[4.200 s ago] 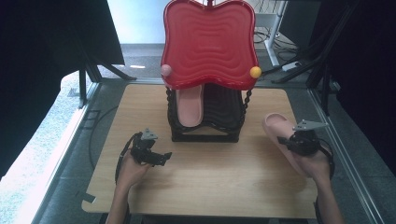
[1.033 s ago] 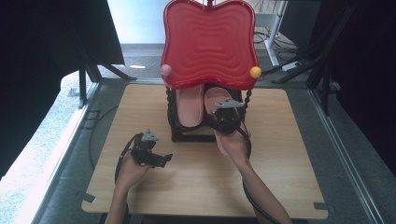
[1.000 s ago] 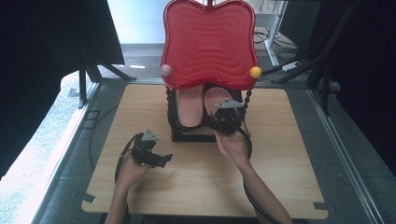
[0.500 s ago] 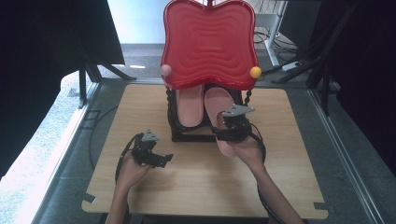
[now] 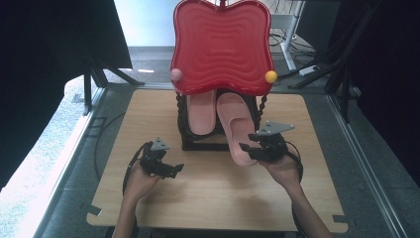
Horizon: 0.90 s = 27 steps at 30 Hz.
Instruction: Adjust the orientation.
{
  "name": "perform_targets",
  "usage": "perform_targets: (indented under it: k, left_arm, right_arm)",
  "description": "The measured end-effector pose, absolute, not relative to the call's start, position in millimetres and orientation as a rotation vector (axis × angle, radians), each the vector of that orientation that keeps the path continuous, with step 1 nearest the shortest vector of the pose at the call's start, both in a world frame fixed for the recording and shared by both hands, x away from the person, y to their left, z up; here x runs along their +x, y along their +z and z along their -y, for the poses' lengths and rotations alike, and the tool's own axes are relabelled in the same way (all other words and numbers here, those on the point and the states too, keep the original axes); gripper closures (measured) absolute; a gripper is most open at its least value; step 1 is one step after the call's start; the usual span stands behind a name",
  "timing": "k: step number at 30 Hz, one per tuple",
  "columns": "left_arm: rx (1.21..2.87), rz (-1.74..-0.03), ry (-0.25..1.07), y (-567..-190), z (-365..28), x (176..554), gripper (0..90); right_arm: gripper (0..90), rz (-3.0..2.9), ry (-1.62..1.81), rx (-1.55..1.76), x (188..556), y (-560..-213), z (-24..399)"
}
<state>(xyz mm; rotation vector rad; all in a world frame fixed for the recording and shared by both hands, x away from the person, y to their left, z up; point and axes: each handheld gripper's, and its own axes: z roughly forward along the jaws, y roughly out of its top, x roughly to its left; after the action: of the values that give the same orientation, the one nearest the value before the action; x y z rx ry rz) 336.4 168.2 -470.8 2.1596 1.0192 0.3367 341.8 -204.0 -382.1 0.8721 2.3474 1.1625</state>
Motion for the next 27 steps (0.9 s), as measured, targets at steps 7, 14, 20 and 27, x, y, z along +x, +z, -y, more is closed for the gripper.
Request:
perform_targets:
  k: [7, 14, 20, 27]
  left_arm:
    - [2.167, -1.015, 0.335, -471, -167, 336, 0.4]
    - [2.172, -1.009, 0.340, -470, -165, 335, 0.7]
    - [2.177, -1.002, 0.339, -470, -164, 335, 0.8]
    - [2.177, -1.003, 0.339, -470, -164, 335, 0.9]
  right_arm:
    - [77.6, -2.403, 1.152, 0.866, 322, -389, 223]
    - [88.6, -2.468, 1.148, 0.822, 298, -401, 234]
    - [89.4, -2.524, 1.119, 0.790, 290, -421, 229]
    - [89.3, -2.547, 1.070, 0.781, 301, -435, 219]
